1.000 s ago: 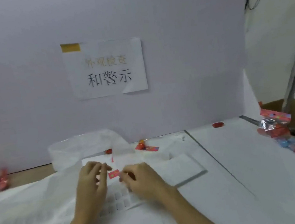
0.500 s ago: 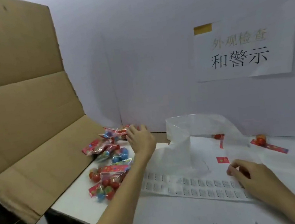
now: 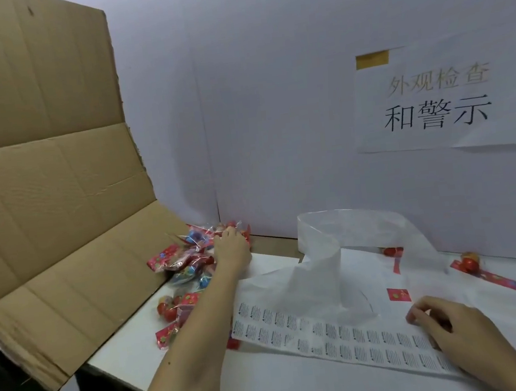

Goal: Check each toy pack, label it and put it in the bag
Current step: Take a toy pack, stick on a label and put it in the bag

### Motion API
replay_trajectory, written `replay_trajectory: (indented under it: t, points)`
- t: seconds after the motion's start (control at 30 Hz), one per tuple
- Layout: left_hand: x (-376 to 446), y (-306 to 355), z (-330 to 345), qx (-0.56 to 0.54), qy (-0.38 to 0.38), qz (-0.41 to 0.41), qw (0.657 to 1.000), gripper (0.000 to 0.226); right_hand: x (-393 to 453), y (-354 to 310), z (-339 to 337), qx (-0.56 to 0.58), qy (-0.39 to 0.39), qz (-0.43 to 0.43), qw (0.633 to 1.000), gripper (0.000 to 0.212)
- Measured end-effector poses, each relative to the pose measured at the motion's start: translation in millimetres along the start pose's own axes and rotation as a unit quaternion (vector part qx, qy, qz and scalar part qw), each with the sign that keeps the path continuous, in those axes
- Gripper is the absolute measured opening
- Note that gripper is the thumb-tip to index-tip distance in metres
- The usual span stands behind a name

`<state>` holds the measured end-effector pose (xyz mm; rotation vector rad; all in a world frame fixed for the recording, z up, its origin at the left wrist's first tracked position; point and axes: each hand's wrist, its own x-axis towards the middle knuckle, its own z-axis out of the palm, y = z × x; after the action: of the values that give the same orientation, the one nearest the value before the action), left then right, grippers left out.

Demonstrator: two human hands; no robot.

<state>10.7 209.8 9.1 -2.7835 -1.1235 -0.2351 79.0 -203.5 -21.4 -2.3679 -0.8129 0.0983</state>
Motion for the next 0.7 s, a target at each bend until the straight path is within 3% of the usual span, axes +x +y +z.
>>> replay_trajectory:
  t: [0.2,0.37,0.5,0.7]
  points:
    - [-9.0,35.6,-26.4,-0.160,0.178,0.025,0.971,0.036,-0.6,0.4,1.3,0.004,0.009,-0.004,1.000,0.021]
    - [-64.7,99.7,-56.5,-0.333,0.300,0.136,0.884,0.035,-1.6,3.3,1.4,0.009,0.010,-0.013,1.000,0.022]
    - [-124.1,162.5,-50.4,-0.432,0.338,0.220,0.807,0.041,2.0,9.3,5.1,0.007,0.009,-0.014,1.000,0.024]
    - [-167.0,214.2,-13.9,-0.465,0.333,0.277,0.772,0.037,7.4,17.1,11.9,0.039,0.018,-0.003,0.999,0.020]
